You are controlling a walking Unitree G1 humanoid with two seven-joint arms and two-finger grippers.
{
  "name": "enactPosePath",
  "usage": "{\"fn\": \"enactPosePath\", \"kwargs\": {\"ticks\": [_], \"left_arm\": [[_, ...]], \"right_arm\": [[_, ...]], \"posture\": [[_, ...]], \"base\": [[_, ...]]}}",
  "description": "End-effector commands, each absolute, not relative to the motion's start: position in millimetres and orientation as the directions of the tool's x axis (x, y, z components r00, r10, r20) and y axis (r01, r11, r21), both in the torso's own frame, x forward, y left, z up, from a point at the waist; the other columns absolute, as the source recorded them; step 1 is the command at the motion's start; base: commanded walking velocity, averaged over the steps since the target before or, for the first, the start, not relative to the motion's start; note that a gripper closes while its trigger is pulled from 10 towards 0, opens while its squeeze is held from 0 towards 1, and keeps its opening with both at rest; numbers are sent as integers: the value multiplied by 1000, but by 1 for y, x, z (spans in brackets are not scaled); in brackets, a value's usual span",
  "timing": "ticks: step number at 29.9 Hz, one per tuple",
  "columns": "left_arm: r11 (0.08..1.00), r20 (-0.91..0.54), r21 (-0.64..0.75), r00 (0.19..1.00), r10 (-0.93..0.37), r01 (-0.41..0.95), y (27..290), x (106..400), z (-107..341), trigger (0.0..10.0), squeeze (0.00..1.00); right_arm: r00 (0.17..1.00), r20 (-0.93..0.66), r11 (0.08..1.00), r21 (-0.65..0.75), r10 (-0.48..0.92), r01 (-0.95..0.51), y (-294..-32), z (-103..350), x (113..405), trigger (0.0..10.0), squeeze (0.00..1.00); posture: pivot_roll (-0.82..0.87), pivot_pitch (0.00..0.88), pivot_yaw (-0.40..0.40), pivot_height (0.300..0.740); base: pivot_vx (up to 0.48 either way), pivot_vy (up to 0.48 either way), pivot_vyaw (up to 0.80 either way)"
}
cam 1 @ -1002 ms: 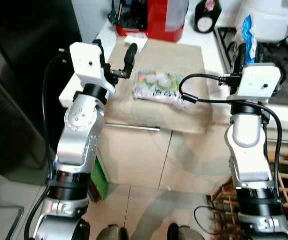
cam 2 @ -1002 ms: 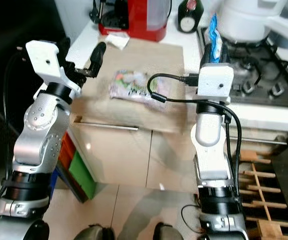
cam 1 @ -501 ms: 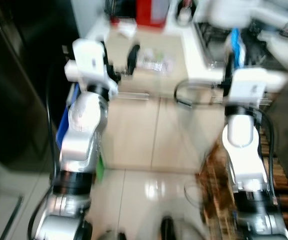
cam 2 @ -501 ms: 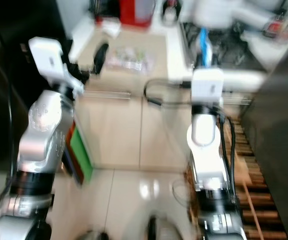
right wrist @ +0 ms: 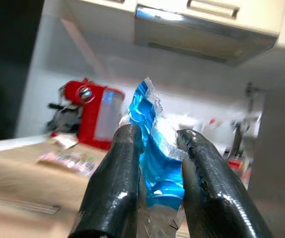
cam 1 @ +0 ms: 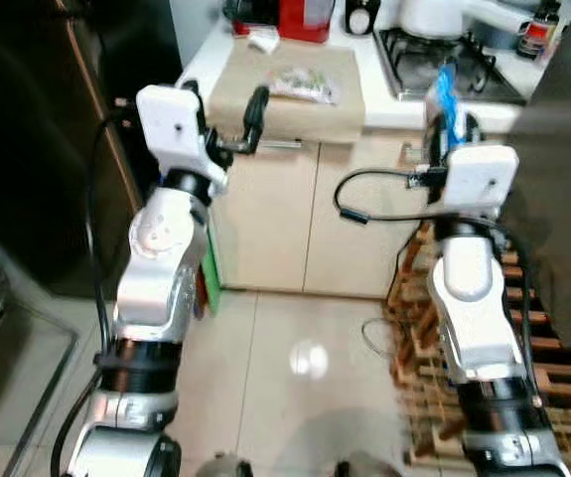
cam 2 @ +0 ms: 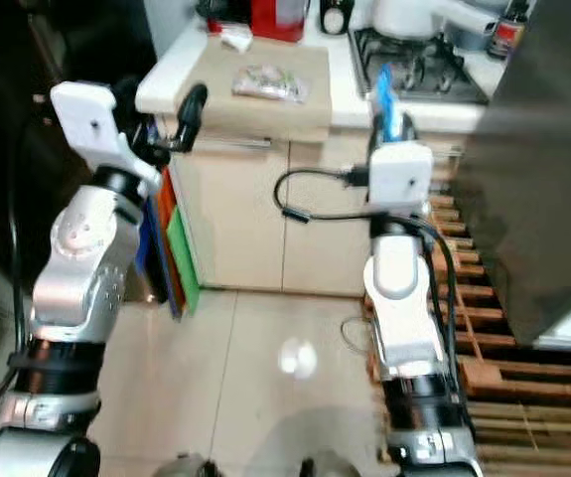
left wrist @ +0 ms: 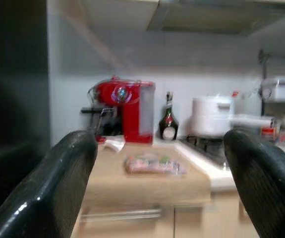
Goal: Restocking fridge
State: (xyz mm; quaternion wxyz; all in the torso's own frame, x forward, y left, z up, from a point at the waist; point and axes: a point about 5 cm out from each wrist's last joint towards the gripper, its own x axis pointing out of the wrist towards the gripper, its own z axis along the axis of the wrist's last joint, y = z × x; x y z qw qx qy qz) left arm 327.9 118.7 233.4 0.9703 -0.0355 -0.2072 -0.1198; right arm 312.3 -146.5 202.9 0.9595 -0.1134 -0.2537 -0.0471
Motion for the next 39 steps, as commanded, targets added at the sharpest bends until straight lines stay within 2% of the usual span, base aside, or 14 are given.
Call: {"fn": "enactPosePath", "kwargs": {"ticks": [1, 8, 17, 21, 39], "left_arm": [[966, 399, -27, 889, -226, 257, 114, 325, 232, 10000, 0], [949, 238, -170, 945, -223, 267, 118, 303, 189, 10000, 0], [936, 220, -185, 941, -257, 299, 117, 299, 185, 10000, 0], [931, 228, -170, 932, -282, 323, 113, 299, 188, 10000, 0], [925, 250, -164, 922, -297, 343, 110, 300, 192, 10000, 0]], "right_arm": [[882, 468, 975, -168, -52, 147, -154, 197, 312, 0, 0], [936, 348, 976, -178, -57, 126, -176, 169, 298, 0, 0], [956, 286, 979, -170, -60, 112, -182, 155, 292, 0, 0], [964, 256, 984, -133, -79, 116, -186, 151, 292, 0, 0], [970, 239, 986, -145, -46, 82, -189, 147, 288, 0, 0]], "posture": [[-107, 0, 28, 740], [-112, 8, 34, 740], [-115, 13, 36, 740], [-121, 14, 38, 740], [-133, 1, 42, 740]], "base": [[0, 0, 0], [0, 0, 0], [0, -41, 0], [0, -480, 0], [0, -445, 0]]}}
